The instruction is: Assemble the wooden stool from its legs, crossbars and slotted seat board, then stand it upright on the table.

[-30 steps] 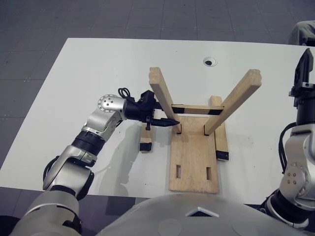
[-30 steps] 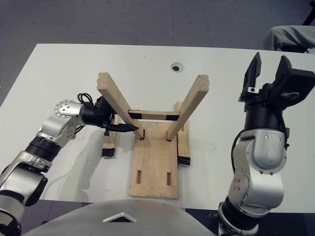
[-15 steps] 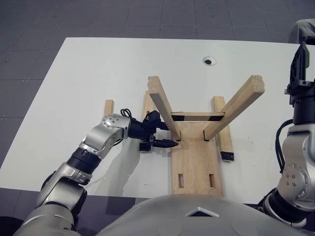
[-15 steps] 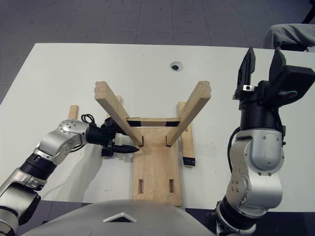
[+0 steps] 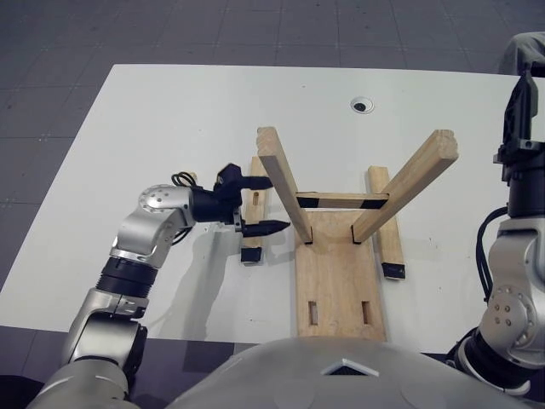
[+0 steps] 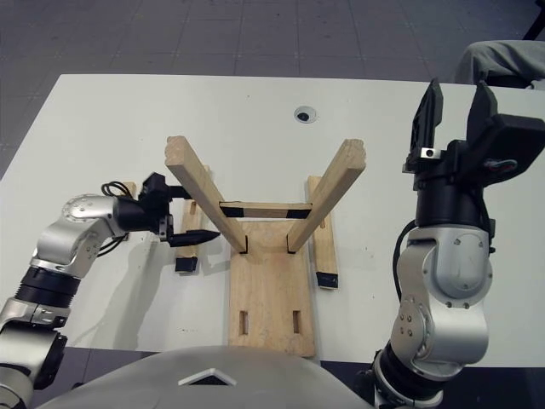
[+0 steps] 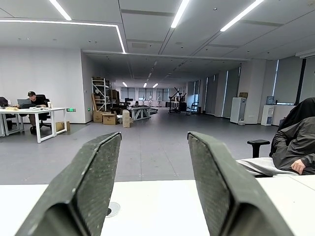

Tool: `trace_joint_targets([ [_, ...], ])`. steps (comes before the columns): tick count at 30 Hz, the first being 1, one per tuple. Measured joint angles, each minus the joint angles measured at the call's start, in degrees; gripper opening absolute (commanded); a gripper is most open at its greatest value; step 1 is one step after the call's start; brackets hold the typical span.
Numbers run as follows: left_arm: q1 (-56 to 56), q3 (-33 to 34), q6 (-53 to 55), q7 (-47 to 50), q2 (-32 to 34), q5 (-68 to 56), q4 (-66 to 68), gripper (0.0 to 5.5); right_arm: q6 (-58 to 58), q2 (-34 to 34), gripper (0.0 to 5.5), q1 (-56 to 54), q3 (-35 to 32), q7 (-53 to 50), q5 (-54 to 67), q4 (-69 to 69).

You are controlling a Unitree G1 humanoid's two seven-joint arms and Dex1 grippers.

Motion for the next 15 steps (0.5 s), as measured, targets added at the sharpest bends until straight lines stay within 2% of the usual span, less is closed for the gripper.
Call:
trace_joint_targets([
  [6, 1.77, 11.12, 1.44, 3.42, 0.09, -5.52, -7.68, 5.49, -1.24, 0.06, 2.46, 0.87, 0.03, 0.06, -0.15, 0.73],
  [11, -0.14, 22.01, 7.21, 14.37, 1.35, -11.72, -18.09, 5.49, -3.51, 0.12, 2.46, 2.09, -0.01, 0.39, -1.11, 3.67],
  [15, -5.66, 25.5, 13.3, 24.87, 2.34, -13.22, -22.93, 5.49, -4.82, 0.51, 2.46, 3.06, 0.46, 0.52, -1.18, 4.72],
])
